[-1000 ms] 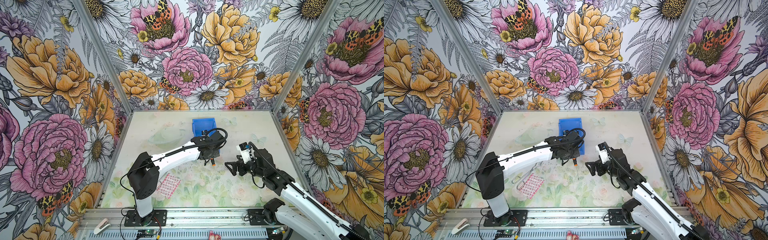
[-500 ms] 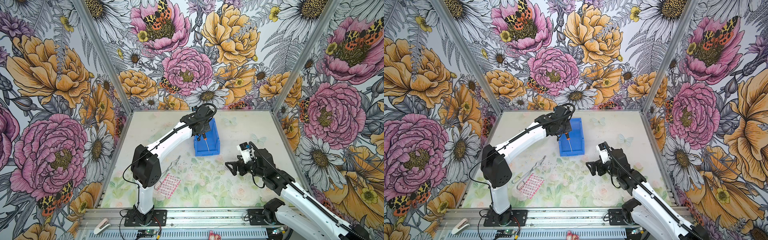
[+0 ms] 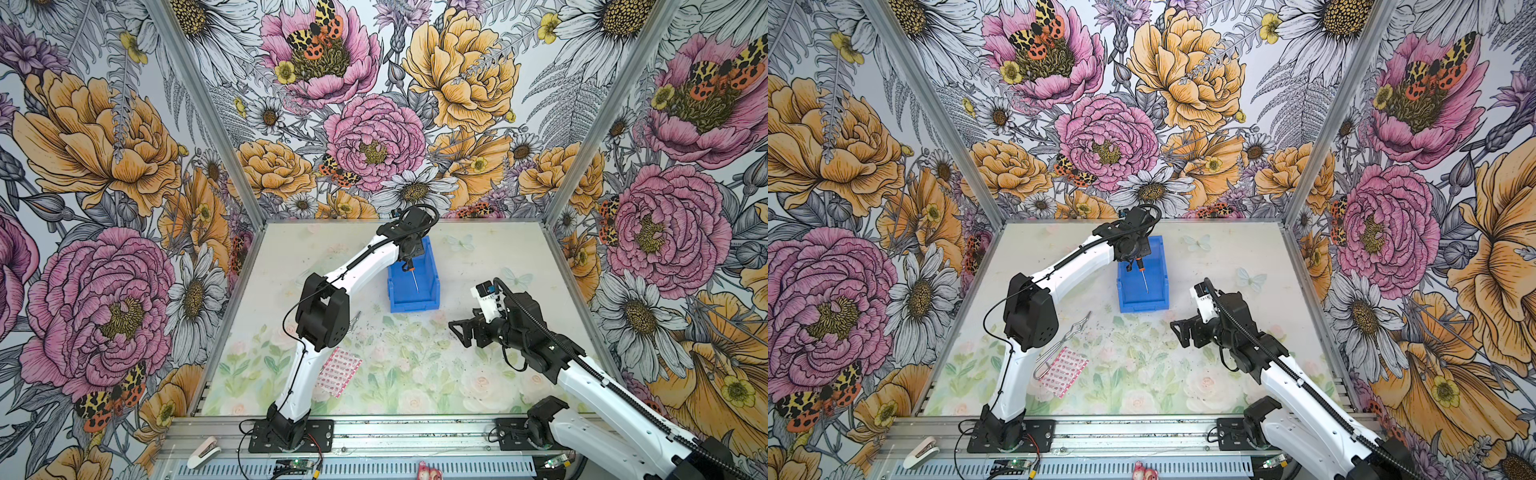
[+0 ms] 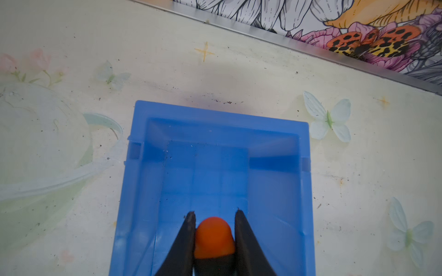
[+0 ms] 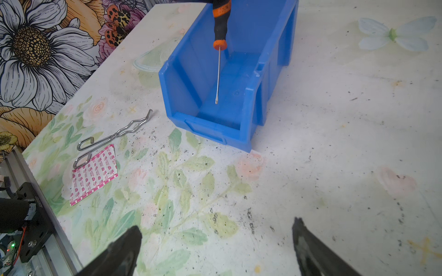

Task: Put the screwdriver in the bin
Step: 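Lower the screwdriver into the bin and open the left gripper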

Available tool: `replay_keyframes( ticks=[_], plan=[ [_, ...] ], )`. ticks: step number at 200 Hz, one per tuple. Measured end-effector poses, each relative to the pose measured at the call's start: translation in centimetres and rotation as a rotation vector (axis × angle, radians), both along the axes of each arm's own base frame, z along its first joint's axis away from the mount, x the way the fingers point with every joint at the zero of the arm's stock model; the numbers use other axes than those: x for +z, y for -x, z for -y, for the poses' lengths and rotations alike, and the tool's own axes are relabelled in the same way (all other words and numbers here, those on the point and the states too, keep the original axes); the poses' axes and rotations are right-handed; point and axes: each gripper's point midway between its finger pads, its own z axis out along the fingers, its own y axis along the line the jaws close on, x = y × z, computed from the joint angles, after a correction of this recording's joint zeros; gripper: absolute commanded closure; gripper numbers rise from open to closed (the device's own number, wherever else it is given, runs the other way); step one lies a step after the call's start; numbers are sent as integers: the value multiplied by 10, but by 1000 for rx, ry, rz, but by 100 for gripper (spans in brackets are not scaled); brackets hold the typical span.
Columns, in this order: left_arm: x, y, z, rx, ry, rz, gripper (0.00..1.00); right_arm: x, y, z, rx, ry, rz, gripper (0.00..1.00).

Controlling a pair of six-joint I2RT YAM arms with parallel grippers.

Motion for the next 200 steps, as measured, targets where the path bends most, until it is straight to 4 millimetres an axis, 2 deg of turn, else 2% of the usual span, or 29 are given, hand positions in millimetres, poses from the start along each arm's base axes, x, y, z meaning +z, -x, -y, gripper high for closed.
replay_keyframes(
  ticks=[44,100,131,168,200],
  plan=[
    [-29,2,7,-9,-56,-27,96,-3,0,0,0,5,-10,1],
    [-38,-2,19,-13,-73,-18,89,-6,-1,0,0,10,-19,1],
    [-53,-1,20,-8,-85,-39,85,-5,0,0,0,8,-15,1],
    [-56,-1,19,0,-85,-41,70,3,0,0,0,-4,9,1],
    [-56,0,21,-2,-87,-38,61,3,0,1,-2,-5,11,1]
  ],
)
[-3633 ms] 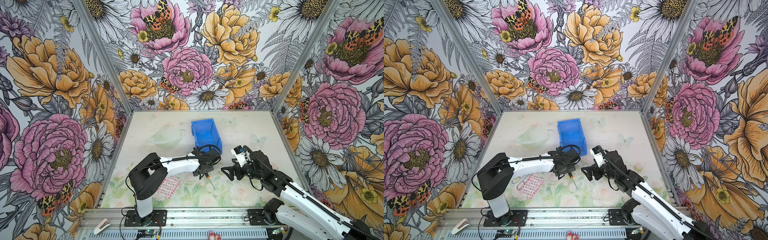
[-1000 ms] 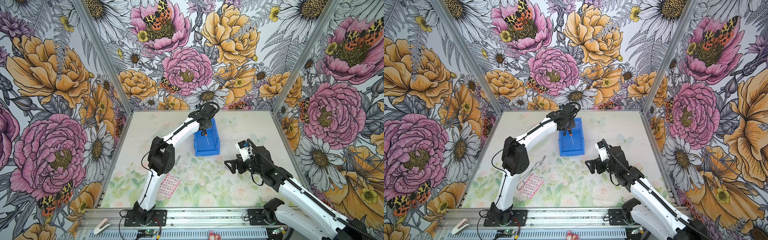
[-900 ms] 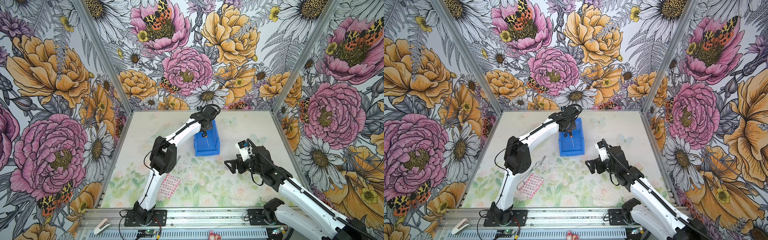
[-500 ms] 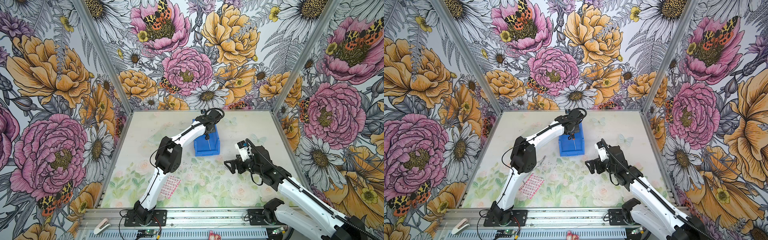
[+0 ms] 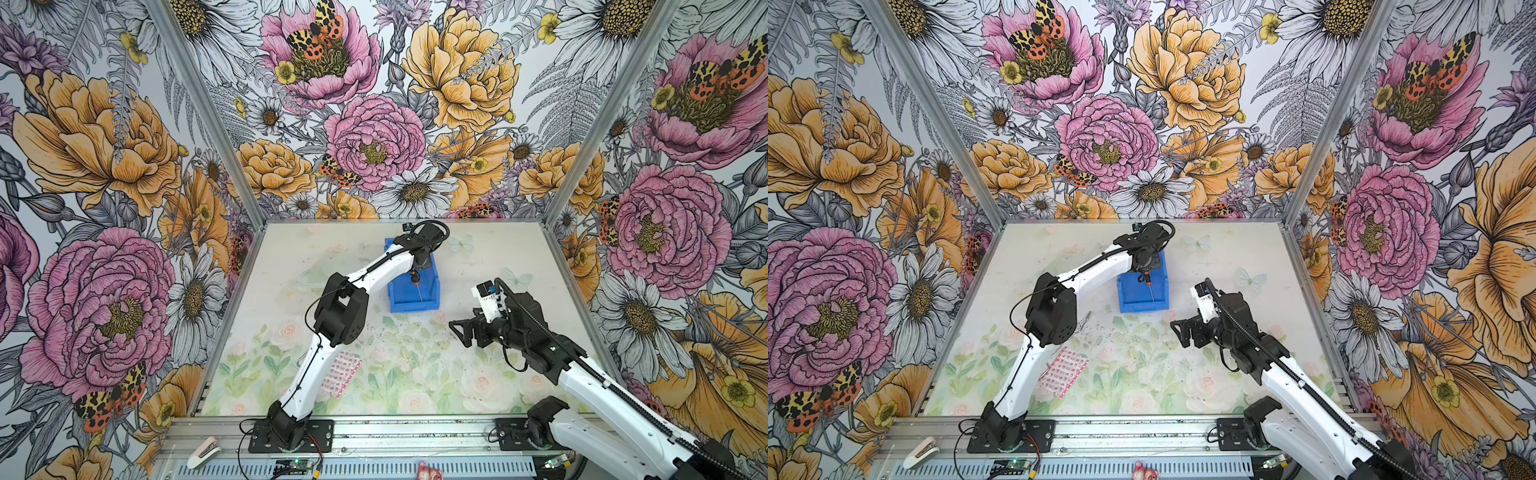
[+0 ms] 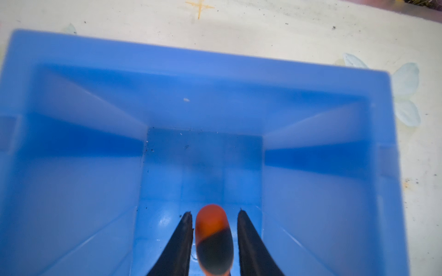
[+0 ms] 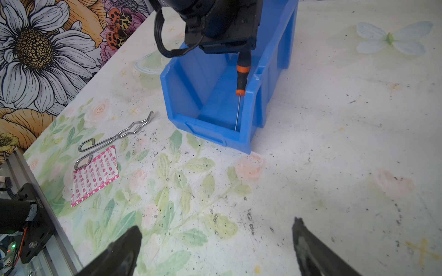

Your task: Put the screwdriver in the bin

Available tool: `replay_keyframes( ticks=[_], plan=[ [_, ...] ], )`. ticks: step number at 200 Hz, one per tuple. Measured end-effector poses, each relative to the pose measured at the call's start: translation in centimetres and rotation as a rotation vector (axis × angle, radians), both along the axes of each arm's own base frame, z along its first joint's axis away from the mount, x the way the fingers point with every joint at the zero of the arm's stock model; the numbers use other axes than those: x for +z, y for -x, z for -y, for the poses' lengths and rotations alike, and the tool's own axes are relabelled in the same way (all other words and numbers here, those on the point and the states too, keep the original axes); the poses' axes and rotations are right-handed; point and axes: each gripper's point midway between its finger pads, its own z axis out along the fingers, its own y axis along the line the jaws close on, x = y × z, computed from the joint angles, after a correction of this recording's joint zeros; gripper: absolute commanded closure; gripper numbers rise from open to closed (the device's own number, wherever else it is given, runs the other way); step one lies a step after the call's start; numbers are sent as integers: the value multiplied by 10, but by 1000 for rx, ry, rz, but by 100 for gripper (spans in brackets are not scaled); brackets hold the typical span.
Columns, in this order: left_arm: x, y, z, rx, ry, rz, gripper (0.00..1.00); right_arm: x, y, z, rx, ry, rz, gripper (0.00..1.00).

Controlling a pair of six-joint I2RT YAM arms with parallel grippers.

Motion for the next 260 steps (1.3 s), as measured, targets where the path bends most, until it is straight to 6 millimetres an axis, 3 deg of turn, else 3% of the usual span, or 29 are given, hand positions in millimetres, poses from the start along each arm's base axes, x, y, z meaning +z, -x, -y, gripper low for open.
replay_keyframes(
  ticks=[83,134,175,217,260],
  plan=[
    [3,13,5,-18,-20,1,54,12,3,2,-1,-18,37,0],
    [67,32,3,-29,19,88,51,13,4,6,-22,-12,40,1],
    [111,68,-5,-53,27,145,44,15,5,8,-37,-15,24,1],
    [130,115,-32,-58,11,166,38,20,7,10,-43,-23,7,1],
    [146,147,-83,-27,-21,211,17,23,10,11,-44,-21,-7,0]
  ],
)
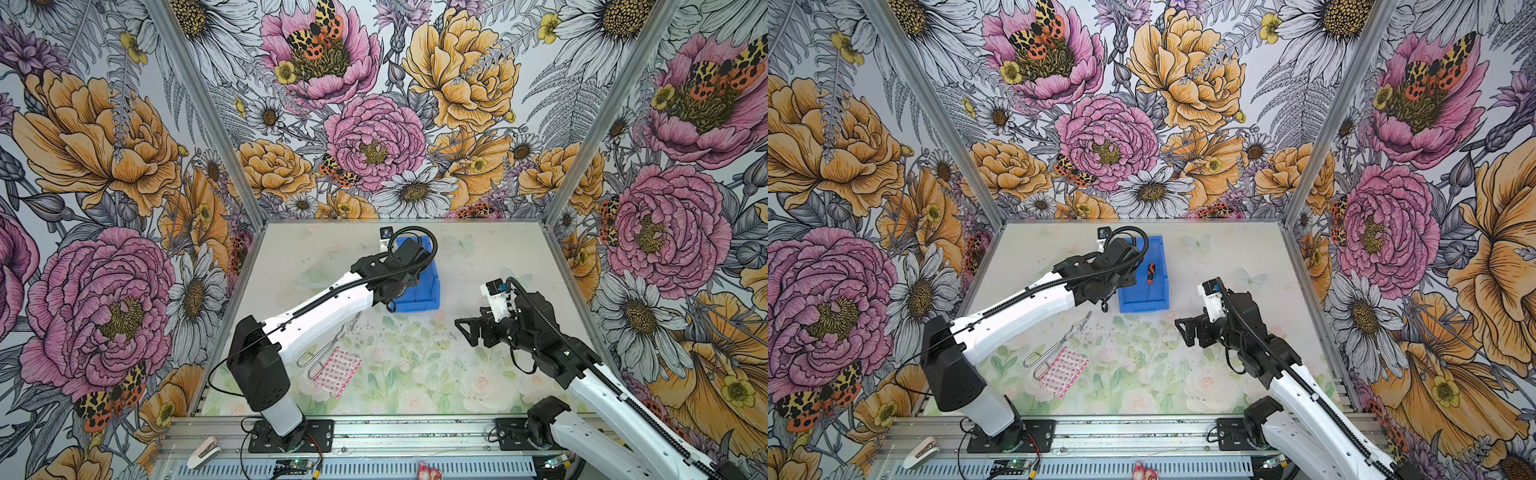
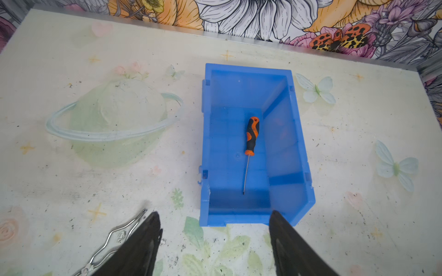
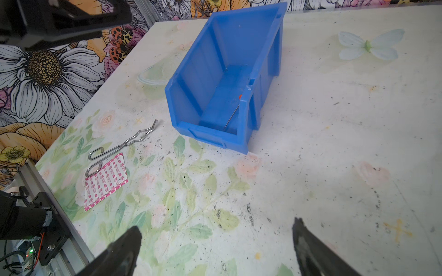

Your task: Put the screwdriver in the bin

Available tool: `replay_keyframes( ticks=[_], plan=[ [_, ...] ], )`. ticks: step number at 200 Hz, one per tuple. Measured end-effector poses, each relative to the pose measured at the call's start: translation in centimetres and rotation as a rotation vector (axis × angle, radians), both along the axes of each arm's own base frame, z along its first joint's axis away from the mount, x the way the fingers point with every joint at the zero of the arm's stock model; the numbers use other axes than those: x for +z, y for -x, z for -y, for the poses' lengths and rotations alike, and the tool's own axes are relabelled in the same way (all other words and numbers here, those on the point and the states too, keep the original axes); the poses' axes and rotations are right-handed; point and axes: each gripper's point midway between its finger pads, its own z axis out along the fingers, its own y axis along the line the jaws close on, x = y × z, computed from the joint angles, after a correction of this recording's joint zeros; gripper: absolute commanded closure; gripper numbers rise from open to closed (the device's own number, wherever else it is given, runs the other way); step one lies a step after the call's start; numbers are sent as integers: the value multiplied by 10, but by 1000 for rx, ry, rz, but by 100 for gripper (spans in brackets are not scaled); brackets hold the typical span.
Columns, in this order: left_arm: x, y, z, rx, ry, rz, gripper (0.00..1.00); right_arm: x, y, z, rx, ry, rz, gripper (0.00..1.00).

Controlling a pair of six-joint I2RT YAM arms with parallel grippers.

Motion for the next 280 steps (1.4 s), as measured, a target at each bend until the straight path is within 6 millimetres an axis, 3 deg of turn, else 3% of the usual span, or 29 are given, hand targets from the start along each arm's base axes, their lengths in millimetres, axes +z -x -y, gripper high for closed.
replay_keyframes(
  ticks=[27,89,131,174,212,255,280],
  plan=[
    [0,16,-34,13,-30,12,2,-2,1,3,-33,-5,-35,1],
    [-38,38,-112,99,-32,19,1,-4,-5,10,-134,-39,-102,0],
    [-59,49,-136,130,3,56,1,-7,-10,13,-201,-55,-144,1],
    [-65,63,-162,185,51,109,1,-7,-12,22,-269,-57,-153,0],
    [-67,71,-208,318,85,170,1,-6,-23,46,-389,-15,-107,0],
    [-63,71,-264,520,119,233,1,-10,-42,95,-621,116,-24,0],
    [-60,63,-284,567,97,256,1,-19,-51,120,-720,192,60,1]
  ],
)
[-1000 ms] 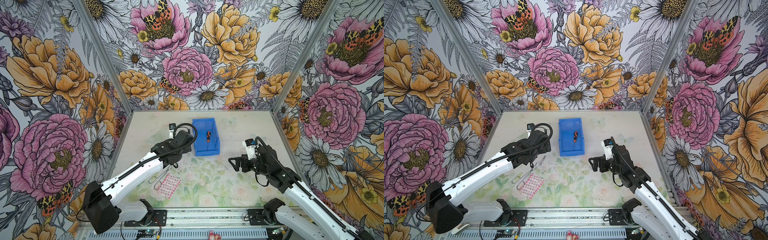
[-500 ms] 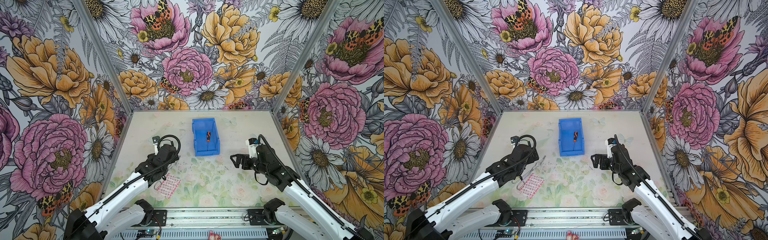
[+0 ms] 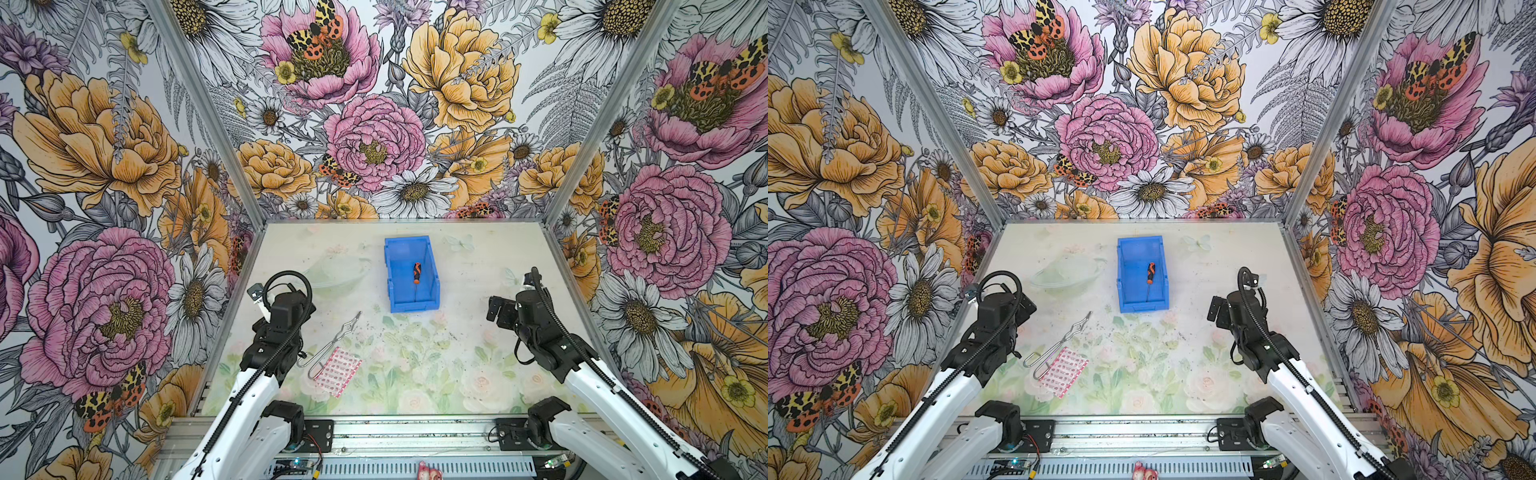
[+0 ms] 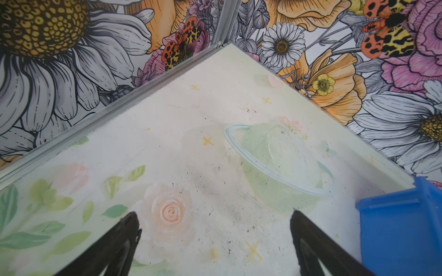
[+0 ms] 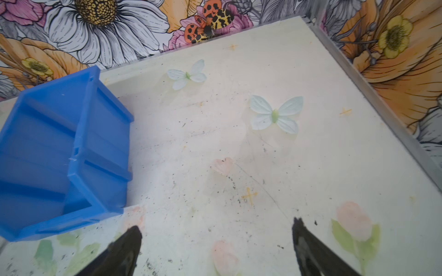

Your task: Put the screwdriver in the bin

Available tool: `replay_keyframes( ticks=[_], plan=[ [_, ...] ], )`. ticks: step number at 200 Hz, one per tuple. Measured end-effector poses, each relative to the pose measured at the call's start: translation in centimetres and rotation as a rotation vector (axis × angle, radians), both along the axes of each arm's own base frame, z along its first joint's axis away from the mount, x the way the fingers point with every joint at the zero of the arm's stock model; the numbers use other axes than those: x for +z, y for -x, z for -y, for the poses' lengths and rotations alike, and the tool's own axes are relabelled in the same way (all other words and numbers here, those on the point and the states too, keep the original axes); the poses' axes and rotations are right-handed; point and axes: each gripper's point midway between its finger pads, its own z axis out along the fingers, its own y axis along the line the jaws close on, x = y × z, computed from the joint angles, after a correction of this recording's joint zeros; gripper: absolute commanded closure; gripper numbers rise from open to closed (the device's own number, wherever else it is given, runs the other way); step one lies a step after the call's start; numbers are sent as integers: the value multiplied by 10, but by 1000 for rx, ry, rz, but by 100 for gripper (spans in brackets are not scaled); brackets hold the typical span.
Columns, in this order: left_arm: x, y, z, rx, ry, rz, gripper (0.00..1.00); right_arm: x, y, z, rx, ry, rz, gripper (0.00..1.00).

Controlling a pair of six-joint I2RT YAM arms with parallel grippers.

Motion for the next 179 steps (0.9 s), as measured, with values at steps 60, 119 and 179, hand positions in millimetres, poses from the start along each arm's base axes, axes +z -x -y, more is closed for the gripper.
replay_keyframes(
  ticks=[60,119,179],
  plan=[
    [-24,-33,11,-195,-210,12,1,-21,-28,37,-24,217,84,1],
    [-50,-69,10,-247,-320,6,1,-40,-71,54,2,255,111,0],
    [-55,-100,12,-283,-382,66,1,-60,-97,63,12,244,132,1]
  ],
)
